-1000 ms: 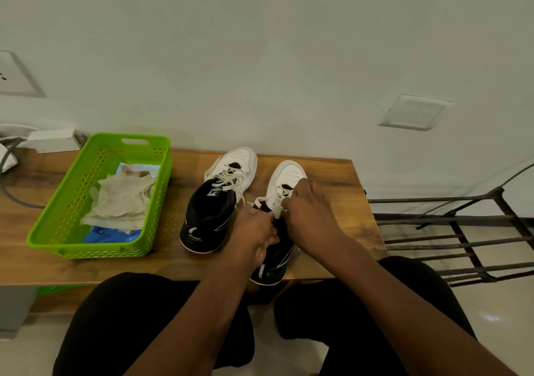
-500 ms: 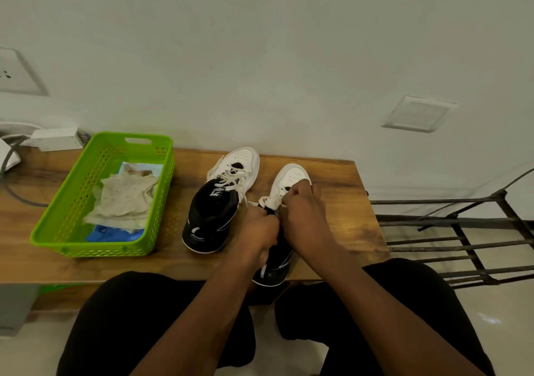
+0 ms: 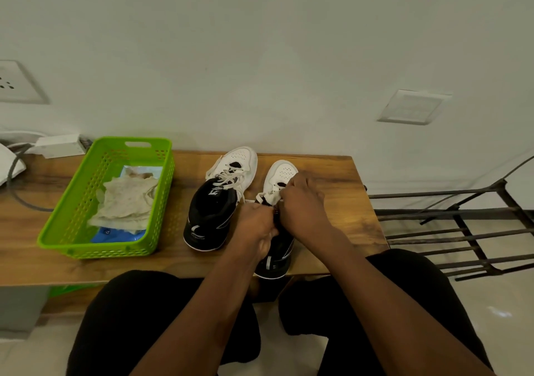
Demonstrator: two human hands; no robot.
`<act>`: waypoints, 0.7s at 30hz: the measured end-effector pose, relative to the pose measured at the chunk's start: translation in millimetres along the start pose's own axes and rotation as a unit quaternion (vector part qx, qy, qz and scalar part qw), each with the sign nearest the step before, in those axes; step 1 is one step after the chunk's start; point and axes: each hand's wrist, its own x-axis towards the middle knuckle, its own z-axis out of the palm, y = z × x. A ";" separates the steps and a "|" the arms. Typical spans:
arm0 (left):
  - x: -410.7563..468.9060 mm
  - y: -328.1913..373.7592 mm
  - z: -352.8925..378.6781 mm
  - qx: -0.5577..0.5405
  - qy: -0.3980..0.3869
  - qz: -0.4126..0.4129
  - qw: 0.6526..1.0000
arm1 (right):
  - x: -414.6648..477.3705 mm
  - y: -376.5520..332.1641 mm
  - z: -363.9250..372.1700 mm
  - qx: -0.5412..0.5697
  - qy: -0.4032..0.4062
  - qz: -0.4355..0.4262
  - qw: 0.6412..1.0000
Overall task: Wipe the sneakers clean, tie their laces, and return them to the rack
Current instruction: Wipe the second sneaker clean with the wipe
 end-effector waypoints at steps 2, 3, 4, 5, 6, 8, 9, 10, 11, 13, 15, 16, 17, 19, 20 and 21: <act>-1.7 -0.3 1.7 -0.014 0.006 -0.002 1.000 | -4.0 2.9 -6.4 -0.002 -0.025 0.000 1.000; -2.2 -0.4 2.3 -0.018 0.008 -0.001 1.000 | -5.7 4.5 -9.5 -0.002 -0.036 -0.003 0.999; -2.5 -0.3 2.7 -0.019 0.010 0.000 1.000 | -6.5 5.8 -11.6 0.001 -0.046 -0.007 0.999; -2.9 0.5 2.6 -0.018 0.011 0.001 1.000 | -6.3 6.9 -13.8 0.006 -0.053 -0.011 0.999; -3.1 0.8 2.4 -0.015 0.012 0.002 1.000 | -4.8 8.2 -15.3 0.014 -0.060 -0.014 0.998; -2.4 -0.4 2.0 -0.010 0.010 0.004 1.000 | -1.5 11.8 -16.7 0.032 -0.072 -0.018 0.997; -2.0 -1.3 1.8 -0.008 0.008 0.005 1.000 | -0.4 13.4 -16.4 0.043 -0.078 -0.017 0.996; -1.5 -2.1 1.8 -0.006 0.007 0.007 1.000 | 0.4 14.0 -15.4 0.055 -0.079 -0.013 0.995; -0.4 -3.3 1.5 -0.003 0.007 0.010 1.000 | 0.9 12.9 -13.0 0.064 -0.071 -0.010 0.995; 2.8 -4.7 1.0 0.002 0.007 0.016 1.000 | 2.3 7.2 -7.2 0.054 -0.026 -0.008 0.998; 3.9 -5.4 0.5 0.004 0.006 0.017 1.000 | 3.4 0.0 -2.2 0.021 0.018 -0.016 1.000; 3.2 -5.2 0.4 0.002 0.007 0.016 1.000 | 3.6 -2.7 -0.4 0.003 0.026 -0.022 0.999; 2.4 -4.9 0.6 -0.001 0.009 0.015 1.000 | 2.9 -4.1 0.1 -0.021 0.022 -0.026 0.999; 4.2 -5.0 -0.6 -0.010 0.022 0.010 1.000 | -1.6 -5.2 -2.5 -0.073 -0.003 -0.032 0.997; 6.9 -6.0 -0.7 -0.017 0.027 0.009 0.999 | -5.8 -5.0 -5.8 -0.096 -0.018 -0.036 0.995; 9.0 -6.5 -0.2 -0.023 0.033 0.009 0.999 | -10.8 -4.4 -10.3 -0.115 -0.036 -0.043 0.992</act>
